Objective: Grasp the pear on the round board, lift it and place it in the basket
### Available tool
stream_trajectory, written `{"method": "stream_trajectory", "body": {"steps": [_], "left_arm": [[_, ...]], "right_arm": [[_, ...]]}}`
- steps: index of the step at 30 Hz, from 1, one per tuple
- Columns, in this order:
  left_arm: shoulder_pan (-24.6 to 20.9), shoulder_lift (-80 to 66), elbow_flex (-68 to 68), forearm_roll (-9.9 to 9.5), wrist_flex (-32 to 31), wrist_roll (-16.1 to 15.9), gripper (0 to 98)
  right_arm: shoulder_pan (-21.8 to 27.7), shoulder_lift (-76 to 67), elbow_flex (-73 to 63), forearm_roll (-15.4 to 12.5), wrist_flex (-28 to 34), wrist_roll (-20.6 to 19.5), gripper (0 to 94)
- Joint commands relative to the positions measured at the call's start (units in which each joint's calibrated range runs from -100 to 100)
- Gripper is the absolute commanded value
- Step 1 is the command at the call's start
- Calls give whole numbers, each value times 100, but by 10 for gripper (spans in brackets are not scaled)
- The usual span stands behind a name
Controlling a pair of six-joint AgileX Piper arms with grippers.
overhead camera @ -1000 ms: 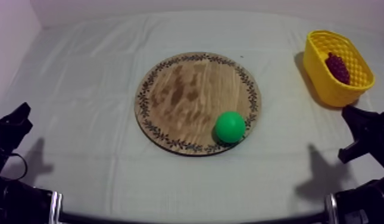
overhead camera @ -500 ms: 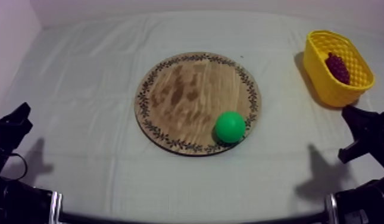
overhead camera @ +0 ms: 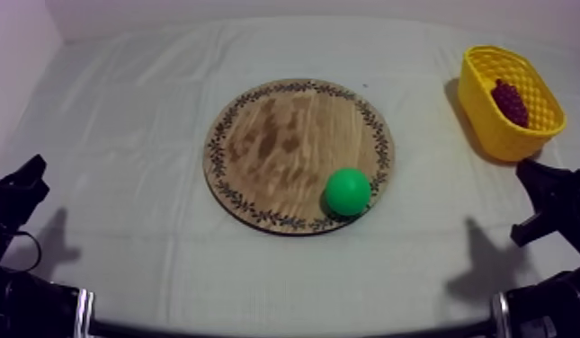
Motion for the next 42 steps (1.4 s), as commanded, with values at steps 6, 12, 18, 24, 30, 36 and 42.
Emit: {"method": "stream_trajectory", "body": {"steps": [6,12,18,24,30,36,42], "left_arm": [[2,0,0,2,-1,1,1],[2,0,0,2,-1,1,1],[2,0,0,2,-1,1,1],[2,0,0,2,-1,1,1],[2,0,0,2,-1,1,1],[2,0,0,2,-1,1,1],[2,0,0,2,-1,1,1]], "right_arm": [[0,-4,-11,-3,-30,-24,5],[-126,413,-608,-58,166,225,5],[-578,2065,-2801,3,1232,107,5],[-1196,4102,-5411,205,2681,-281,6],[-2055,5766,-7279,711,3978,-1051,4],[-2687,7040,-8532,1213,5112,-1630,3],[-2999,8026,-9470,1539,5881,-2057,2]]}}
